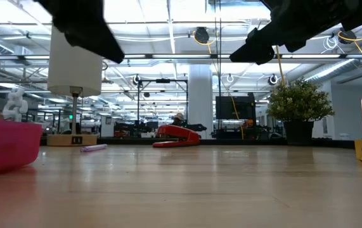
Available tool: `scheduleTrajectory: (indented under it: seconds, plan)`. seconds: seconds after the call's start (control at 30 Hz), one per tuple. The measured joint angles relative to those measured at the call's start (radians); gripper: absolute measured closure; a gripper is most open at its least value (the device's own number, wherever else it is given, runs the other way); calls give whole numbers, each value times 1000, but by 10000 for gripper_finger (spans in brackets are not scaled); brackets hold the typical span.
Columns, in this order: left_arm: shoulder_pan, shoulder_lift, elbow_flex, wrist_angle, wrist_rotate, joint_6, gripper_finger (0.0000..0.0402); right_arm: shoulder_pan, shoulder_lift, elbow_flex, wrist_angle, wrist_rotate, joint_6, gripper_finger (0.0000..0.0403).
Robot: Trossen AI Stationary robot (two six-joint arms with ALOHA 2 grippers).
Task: Pack school essentials
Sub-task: Put the purple pen into the red supply box
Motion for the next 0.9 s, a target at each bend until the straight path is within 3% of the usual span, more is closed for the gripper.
scheduleTrajectory:
  seconds: [0.3, 0.47, 0.67, 0.9]
  plan:
    - [85, -187, 1, -10, 42, -84, 282, 0, 0, 0, 26, -2, -5, 133]
    - [132, -244, 1, -58, 38, -320, 282, 0, 0, 0, 82, -3, -6, 133]
    - [205, -238, 1, -223, 37, -550, 282, 0, 0, 0, 86, -1, -49, 133]
    - [292, -149, 0, -388, 65, -737, 282, 0, 0, 0, 91, -1, -50, 133]
